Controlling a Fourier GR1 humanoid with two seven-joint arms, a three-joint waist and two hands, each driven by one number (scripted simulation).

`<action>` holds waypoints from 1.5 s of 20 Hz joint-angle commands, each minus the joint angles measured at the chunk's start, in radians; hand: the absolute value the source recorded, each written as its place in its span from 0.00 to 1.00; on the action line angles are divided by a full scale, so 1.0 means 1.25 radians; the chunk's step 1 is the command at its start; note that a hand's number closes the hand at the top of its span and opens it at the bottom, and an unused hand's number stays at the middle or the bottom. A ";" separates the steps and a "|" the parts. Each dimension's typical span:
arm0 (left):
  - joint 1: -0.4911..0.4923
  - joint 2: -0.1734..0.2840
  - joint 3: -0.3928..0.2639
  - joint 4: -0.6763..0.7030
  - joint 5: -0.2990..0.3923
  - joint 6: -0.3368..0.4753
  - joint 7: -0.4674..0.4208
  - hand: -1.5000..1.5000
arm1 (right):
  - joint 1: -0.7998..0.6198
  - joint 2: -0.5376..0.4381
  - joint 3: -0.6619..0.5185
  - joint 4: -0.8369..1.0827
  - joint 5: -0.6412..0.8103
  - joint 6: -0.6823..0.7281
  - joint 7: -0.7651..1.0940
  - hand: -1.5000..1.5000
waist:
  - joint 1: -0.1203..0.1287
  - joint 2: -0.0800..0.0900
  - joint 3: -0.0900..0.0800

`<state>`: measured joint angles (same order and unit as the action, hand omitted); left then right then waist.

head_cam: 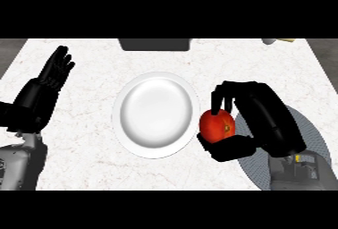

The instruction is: Pick the tomato from the placemat and place it in the plate

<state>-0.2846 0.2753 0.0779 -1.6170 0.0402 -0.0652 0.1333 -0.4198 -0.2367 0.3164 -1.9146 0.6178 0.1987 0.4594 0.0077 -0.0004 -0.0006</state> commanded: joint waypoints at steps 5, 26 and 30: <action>0.002 0.007 0.020 0.014 0.007 -0.019 -0.016 0.50 | -0.208 0.185 0.081 0.313 0.062 -0.114 0.051 1.00 | 0.012 0.004 0.000; -0.029 -0.034 -0.018 0.051 -0.021 -0.033 -0.053 0.50 | -0.458 0.189 0.305 0.928 -0.312 -0.500 -0.047 0.00 | 0.068 0.018 0.000; -0.063 -0.012 0.012 0.062 -0.001 -0.040 -0.013 0.50 | -0.453 0.189 0.294 0.908 -0.410 -0.543 -0.149 0.00 | 0.054 0.014 0.001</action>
<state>-0.3479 0.2399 0.0701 -1.5432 0.0195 -0.0994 0.0935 -0.9917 -0.0001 0.6788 -0.7906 0.2116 -0.4208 0.3676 0.0746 0.0176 0.0000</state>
